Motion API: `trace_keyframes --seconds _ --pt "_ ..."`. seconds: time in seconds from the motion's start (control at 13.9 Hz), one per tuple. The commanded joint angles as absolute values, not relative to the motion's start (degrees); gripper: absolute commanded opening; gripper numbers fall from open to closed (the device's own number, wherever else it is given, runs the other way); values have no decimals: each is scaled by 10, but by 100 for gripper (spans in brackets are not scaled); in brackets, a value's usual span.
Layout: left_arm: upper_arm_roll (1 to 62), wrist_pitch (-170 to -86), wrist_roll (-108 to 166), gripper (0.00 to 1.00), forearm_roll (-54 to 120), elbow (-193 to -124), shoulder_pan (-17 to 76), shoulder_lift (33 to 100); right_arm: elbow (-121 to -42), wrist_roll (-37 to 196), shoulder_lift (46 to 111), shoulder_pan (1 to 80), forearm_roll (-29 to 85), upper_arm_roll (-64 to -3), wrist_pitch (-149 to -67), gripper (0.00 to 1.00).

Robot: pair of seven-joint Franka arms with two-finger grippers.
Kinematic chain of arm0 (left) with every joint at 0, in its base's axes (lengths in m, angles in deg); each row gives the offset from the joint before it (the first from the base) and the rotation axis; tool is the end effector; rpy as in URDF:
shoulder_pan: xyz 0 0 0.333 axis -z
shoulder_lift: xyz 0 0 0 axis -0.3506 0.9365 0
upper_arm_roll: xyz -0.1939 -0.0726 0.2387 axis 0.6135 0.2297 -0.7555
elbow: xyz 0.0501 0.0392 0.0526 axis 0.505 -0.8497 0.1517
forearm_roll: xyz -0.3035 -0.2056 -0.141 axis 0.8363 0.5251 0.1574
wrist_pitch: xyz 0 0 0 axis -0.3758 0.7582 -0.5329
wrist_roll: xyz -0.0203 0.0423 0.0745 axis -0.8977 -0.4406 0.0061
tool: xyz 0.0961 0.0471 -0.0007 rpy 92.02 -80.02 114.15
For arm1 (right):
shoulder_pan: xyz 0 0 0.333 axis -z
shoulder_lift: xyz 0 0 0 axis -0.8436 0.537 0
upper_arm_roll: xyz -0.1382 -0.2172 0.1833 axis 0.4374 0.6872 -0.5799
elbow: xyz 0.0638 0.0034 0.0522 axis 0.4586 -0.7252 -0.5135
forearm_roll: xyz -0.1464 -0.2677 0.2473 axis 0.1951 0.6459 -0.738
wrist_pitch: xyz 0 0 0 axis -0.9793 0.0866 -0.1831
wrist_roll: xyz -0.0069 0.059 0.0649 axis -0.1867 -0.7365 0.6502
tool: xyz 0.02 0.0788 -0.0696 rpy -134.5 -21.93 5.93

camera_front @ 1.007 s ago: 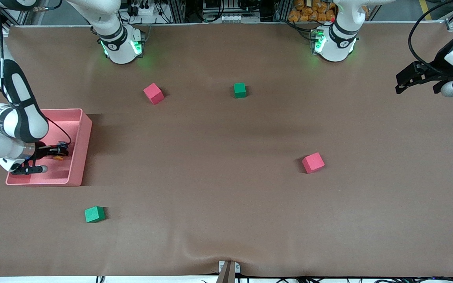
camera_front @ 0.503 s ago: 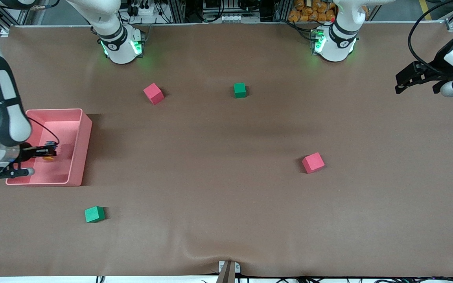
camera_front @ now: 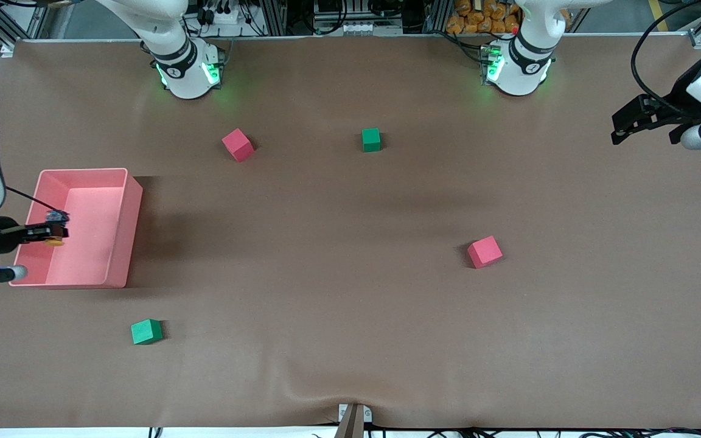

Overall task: Place and upright button with both arms
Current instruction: 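Lift the button out and carry it toward the table middle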

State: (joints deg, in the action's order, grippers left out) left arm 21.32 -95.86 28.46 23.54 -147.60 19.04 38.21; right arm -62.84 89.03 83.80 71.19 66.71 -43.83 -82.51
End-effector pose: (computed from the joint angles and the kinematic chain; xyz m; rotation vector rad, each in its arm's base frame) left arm 0.5269 -0.0611 0.6536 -3.1279 0.0048 0.0297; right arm 0.6544 -0.1150 0.3931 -3.0142 -0.1483 0.4900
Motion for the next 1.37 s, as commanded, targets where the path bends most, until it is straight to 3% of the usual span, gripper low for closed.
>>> trace_keyframes --seconds 0.0,0.22,0.43,0.86,1.29 --pt "215 -951 291 100 247 -1474 188 379 -593 769 844 612 647 -434 -799 0" --pt "215 -954 293 100 250 -1474 188 384 -574 677 861 526 551 -432 -829 0" --pt "215 -960 293 100 267 -1474 189 402 -574 600 885 422 536 -432 -952 0" --pt "216 -960 293 100 308 -1508 195 431 -532 485 1031 222 539 -429 -1139 0" --pt "216 -960 293 100 347 -1531 190 474 -506 453 1109 147 562 -419 -1197 0"
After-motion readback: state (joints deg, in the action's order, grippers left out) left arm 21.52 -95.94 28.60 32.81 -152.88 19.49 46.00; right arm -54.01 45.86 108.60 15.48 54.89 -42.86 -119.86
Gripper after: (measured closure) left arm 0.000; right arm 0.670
